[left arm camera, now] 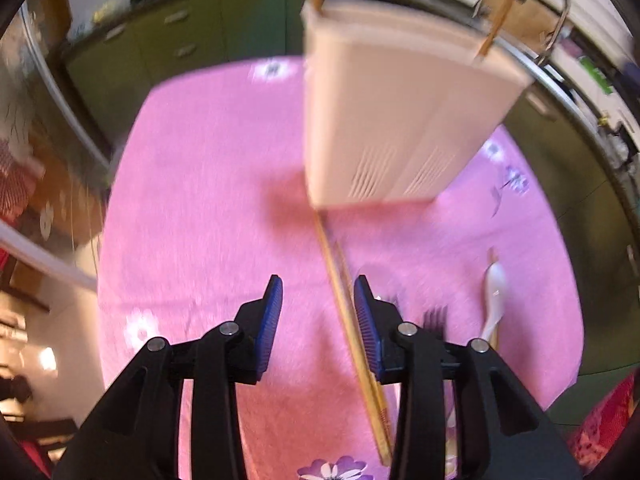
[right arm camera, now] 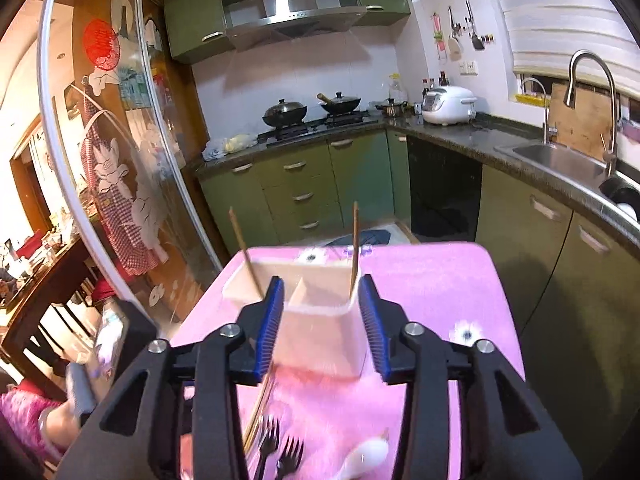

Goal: Organize utensils
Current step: 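Return the open right tool down toward the remaining chopsticks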

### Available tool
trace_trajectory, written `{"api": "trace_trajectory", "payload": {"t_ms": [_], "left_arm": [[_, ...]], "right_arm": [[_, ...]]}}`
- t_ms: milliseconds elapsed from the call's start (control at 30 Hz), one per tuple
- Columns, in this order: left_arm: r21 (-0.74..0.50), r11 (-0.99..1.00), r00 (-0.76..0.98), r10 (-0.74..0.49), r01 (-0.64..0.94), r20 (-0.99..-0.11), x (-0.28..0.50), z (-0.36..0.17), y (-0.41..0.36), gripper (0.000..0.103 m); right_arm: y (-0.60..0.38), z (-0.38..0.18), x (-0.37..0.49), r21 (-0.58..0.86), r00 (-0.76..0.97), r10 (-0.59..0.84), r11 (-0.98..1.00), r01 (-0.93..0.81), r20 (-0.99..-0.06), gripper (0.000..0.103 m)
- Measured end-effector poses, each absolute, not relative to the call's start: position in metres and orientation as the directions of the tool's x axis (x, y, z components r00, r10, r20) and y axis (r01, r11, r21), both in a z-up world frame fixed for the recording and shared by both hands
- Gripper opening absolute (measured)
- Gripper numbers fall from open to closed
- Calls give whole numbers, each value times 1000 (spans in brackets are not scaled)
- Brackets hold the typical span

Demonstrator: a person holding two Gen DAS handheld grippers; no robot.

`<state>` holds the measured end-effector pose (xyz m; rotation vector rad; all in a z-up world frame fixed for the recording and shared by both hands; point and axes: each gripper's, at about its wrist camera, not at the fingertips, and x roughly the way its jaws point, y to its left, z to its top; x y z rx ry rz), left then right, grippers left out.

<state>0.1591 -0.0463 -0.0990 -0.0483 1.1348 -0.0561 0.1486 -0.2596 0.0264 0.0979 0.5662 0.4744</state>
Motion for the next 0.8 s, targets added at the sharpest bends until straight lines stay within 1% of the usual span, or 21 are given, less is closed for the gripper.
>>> {"api": "trace_trajectory", "payload": {"t_ms": [33,200,267,333,467,700,800], "left_arm": [[-73,997,411,-74,16,-909,159,-104,-46,35],[-69,998,374,-67,9,-925,160,-123,-52,35],[-51,999,356,-46,-5,-933,161,-131,-53,35],[-41,999,329,-30,-28,-944,163,-139,-50,35],[-58,996,289,-38,-62,-957,166,-150,-45,35],[-117,989,299,-86,-88,-950,168,-147,-39,36],[-110,991,308,-82,-76,-948,166,-143,-41,36]], "right_arm": [[-264,23,143,226,734,463,885,-406,-496,46],[-283,3,125,263,711,474,881,-395,-520,46],[-287,-4,120,274,702,477,879,-390,-530,48],[-291,-8,118,282,695,479,878,-388,-536,49],[-295,-13,117,293,687,483,876,-384,-543,49],[-292,-12,125,306,677,488,873,-380,-552,49],[-291,-12,126,309,674,489,872,-379,-553,49]]}}
